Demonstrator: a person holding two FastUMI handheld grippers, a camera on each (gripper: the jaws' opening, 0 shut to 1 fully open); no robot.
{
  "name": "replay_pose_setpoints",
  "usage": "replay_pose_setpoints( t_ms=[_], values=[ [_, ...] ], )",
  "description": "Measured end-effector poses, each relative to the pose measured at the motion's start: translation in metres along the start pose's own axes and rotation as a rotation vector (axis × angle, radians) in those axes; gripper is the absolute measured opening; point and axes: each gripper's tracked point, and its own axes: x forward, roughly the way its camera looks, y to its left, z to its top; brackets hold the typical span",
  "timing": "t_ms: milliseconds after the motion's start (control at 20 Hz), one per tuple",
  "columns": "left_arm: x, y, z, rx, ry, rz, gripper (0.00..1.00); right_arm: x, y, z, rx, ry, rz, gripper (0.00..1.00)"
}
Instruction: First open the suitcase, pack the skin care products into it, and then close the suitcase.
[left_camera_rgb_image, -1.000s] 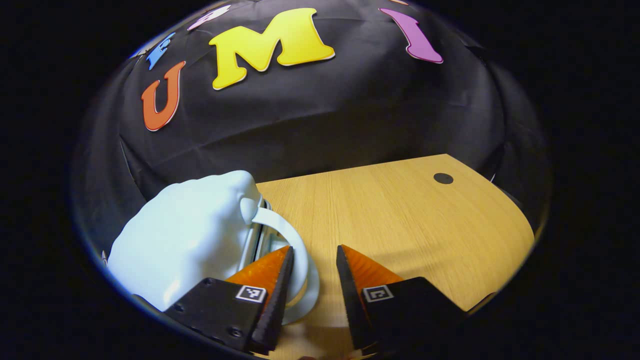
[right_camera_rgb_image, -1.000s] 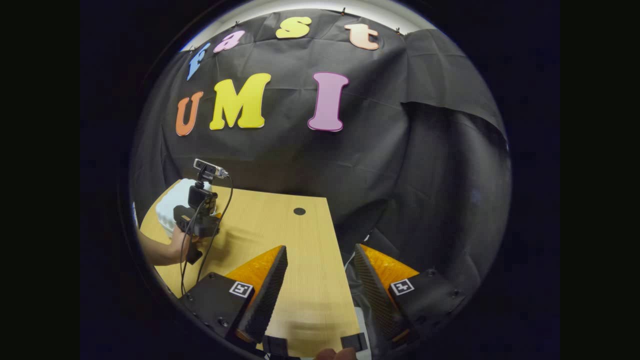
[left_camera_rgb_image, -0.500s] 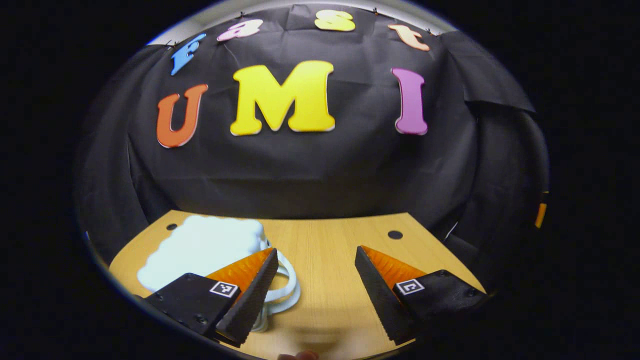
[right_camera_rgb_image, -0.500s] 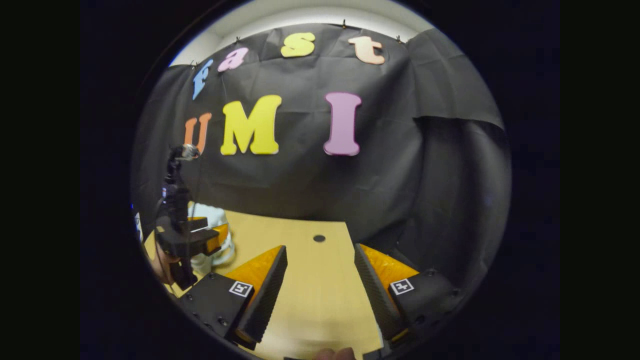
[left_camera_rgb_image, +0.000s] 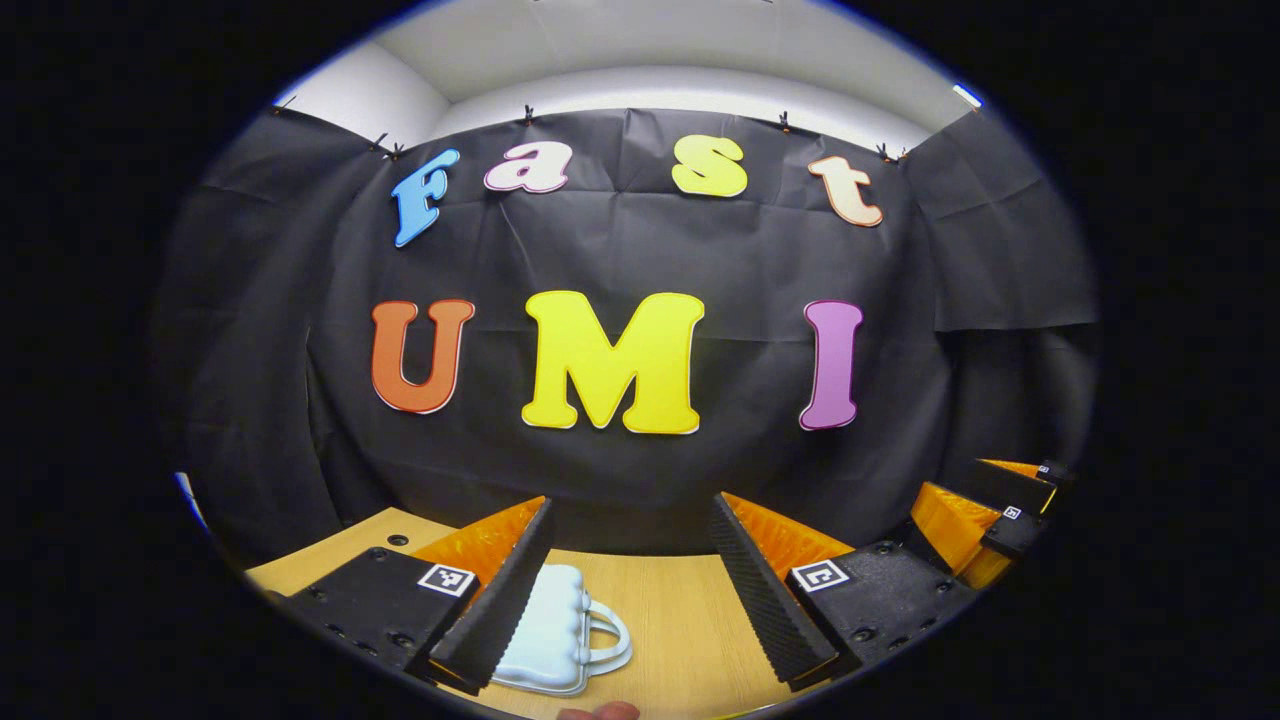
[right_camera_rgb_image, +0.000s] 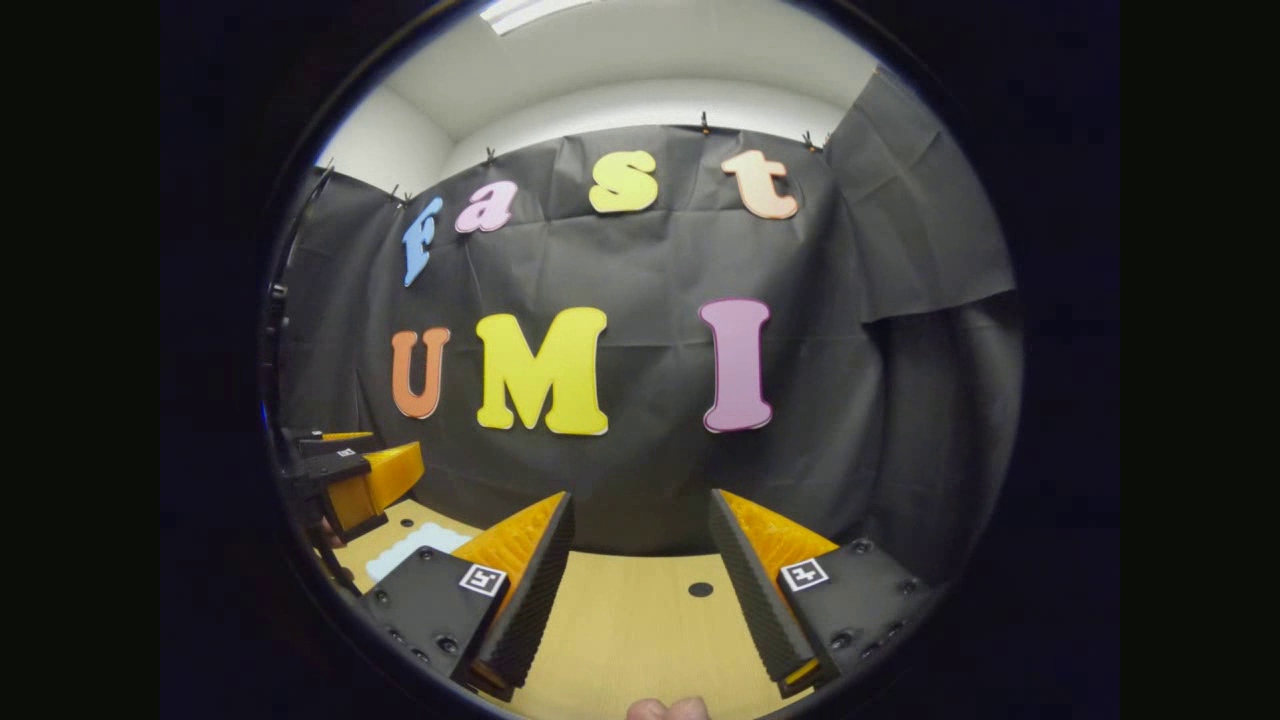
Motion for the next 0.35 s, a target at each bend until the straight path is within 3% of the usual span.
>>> replay_pose_setpoints(
  t_ms=[350],
  values=[
    [-0.0102,0.0045,-0.0038,-0.003,0.025,0.025,0.98,-0.0083,0.0105,-0.0058,-0.019,-0.001,0.014,0.8]
  ],
)
